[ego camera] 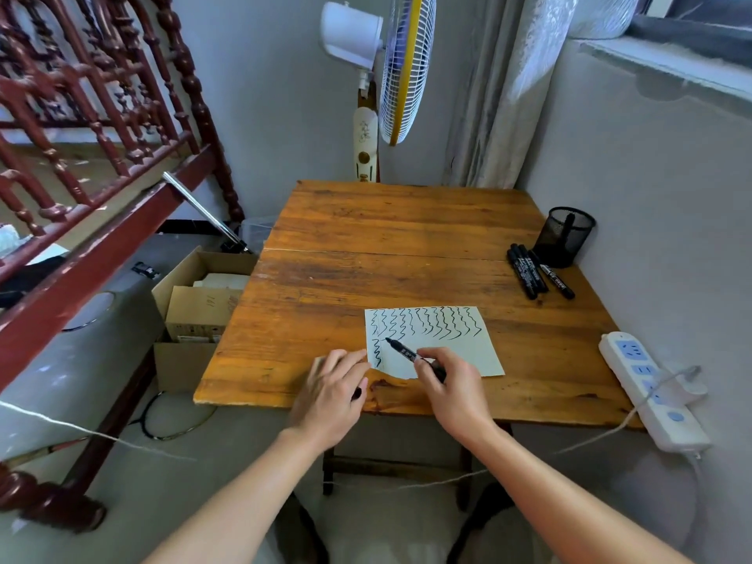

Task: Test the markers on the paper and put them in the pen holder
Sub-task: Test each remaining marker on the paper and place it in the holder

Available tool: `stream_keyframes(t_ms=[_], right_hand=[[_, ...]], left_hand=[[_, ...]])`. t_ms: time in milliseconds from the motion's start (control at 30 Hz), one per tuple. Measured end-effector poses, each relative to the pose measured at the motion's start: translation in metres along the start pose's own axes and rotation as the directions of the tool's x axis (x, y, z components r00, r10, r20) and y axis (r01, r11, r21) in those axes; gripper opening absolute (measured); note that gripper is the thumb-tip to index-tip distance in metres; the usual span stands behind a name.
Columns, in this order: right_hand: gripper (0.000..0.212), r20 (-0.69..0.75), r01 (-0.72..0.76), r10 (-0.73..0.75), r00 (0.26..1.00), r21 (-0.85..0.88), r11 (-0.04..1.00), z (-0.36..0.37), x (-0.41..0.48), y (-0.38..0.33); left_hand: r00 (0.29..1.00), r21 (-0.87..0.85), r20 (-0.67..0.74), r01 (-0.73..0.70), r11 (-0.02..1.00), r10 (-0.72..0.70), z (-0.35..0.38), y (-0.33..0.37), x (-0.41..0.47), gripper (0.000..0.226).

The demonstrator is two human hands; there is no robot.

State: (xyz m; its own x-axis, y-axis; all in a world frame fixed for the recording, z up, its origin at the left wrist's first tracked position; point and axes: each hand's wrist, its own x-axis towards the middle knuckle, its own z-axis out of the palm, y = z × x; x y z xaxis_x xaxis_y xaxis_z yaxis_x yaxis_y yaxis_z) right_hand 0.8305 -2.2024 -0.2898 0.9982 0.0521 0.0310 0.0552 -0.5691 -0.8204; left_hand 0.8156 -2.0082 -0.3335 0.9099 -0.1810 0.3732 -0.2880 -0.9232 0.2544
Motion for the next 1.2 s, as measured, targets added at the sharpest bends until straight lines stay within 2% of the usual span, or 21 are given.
stream_keyframes(t_ms=[733,1200], right_hand=[[0.028,0.022,0.040,-0.035,0.999,-0.280,0.959,-0.004,-0.013,-0.007],[0.024,0.031,0.065,-0.059,0.998,-0.269,0.961,-0.015,-0.025,0.002]], left_hand=[[1.000,0.003,0.005,0.016,1.000,-0.016,0.001,0.000,0.000,0.025],[0.999,-0.012,0.008,0.038,0.999,-0.038,-0.001,0.002,0.000,0.026]])
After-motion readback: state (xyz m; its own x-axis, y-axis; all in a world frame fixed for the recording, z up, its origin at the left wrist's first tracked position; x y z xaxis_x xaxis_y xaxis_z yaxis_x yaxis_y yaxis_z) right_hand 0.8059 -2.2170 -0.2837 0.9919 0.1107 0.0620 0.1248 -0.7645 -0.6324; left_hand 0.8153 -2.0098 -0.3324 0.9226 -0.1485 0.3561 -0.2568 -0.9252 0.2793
